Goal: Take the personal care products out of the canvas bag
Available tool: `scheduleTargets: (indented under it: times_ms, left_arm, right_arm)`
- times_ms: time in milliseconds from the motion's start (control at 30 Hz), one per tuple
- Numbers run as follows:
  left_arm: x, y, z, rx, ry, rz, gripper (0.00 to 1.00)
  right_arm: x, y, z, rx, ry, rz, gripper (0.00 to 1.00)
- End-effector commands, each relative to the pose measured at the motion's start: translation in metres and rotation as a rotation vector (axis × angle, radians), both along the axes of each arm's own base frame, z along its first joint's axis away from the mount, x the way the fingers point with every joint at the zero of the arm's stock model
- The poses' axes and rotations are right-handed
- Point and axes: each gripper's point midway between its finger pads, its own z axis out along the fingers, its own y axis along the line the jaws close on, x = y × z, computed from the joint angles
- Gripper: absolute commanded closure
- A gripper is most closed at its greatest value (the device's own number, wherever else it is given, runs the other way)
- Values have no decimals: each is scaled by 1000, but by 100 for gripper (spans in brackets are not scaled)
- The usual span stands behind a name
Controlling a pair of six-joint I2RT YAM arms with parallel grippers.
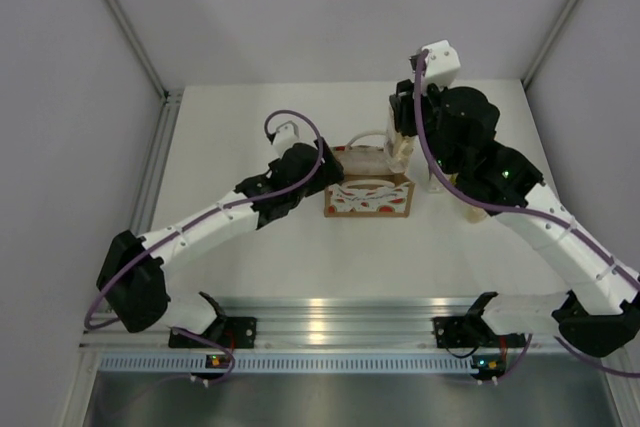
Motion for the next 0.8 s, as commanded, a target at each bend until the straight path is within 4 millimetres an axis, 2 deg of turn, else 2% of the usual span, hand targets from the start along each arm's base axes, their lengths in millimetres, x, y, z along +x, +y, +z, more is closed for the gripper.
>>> scheduleTargets:
  times_ms: [0,133,267,300,367,400,433,467,533,567,633,733,767]
  left_arm:
    - [12,7,45,13,-124,13,2]
    - [16,12,69,26,-184,17,2]
    - [13,20,93,46,-245,4,2]
    - [10,24,103,36,-265,5,2]
    - [5,27,113,48,-293,-20,2]
    - [1,30,125,39,-316,-31,2]
    - [-2,31,130,56,-330,-52,2]
    - [-7,34,131,75,-322,-72,2]
    - [-14,40,150,83,-348,-88,2]
    - [-18,45,148,123,-336,-105,2]
    - [-24,52,158,148,-346,-115,2]
    - [-36,63,163,168,-332,-130,2]
    - [-39,65,163,174,-326,-139,2]
  right_arm:
    - [-12,-53,94,164,-230,-131,100]
    - [-21,-82,102,172,-258,-196,100]
    - [-27,-100,90,169,-252,-231,100]
    - [-24,-102,79,153,-232,-241,100]
    - [-28,-110,71,164,-221,-253,100]
    - [-23,-113,55,147,-196,-271,100]
    - [-27,-117,52,169,-195,-271,100]
    - [-23,-122,37,155,-172,-295,100]
    - [-24,-126,28,188,-158,-291,100]
    - [-21,-130,14,179,-137,-305,100]
    - [-24,-131,7,189,-137,-284,100]
    - [-24,-126,-22,167,-133,-235,100]
    - [-24,-128,-21,180,-152,-235,100]
